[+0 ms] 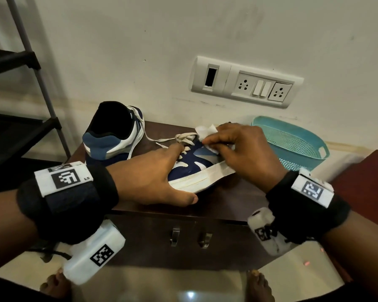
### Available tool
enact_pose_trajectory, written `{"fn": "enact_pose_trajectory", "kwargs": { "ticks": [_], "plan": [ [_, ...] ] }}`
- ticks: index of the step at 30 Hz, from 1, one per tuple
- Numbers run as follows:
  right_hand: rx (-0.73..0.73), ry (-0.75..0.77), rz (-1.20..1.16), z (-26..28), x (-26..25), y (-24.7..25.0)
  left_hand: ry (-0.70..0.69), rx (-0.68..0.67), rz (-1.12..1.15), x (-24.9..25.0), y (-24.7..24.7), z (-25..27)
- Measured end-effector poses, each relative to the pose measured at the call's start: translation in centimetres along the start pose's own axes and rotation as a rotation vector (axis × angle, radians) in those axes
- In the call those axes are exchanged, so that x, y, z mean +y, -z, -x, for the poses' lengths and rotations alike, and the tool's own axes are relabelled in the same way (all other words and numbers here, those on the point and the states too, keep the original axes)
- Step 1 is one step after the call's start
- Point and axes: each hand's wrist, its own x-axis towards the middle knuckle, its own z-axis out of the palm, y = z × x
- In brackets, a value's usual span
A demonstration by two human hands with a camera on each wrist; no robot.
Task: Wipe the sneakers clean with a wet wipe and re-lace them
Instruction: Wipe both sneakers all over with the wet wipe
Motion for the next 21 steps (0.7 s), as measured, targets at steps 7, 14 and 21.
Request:
{"fn": "enact_pose_trajectory", "kwargs": {
  "ticks": [7,14,21],
  "plan": [
    [0.152,-0.212,0.011,-0.1,3.2,0.4,0.014,0.005,0.013,0.0,0.1,-0.1],
    [0.117,-0.143,-0.022,0.2,3.8,0.7,0.021,0.011,0.034,-0.1,0.2,-0.3],
    [0.173,-0.348,-0.115,0.1,3.8,0.6,0.006,0.015,0.027,0.0,0.2,-0.1]
  ]
}}
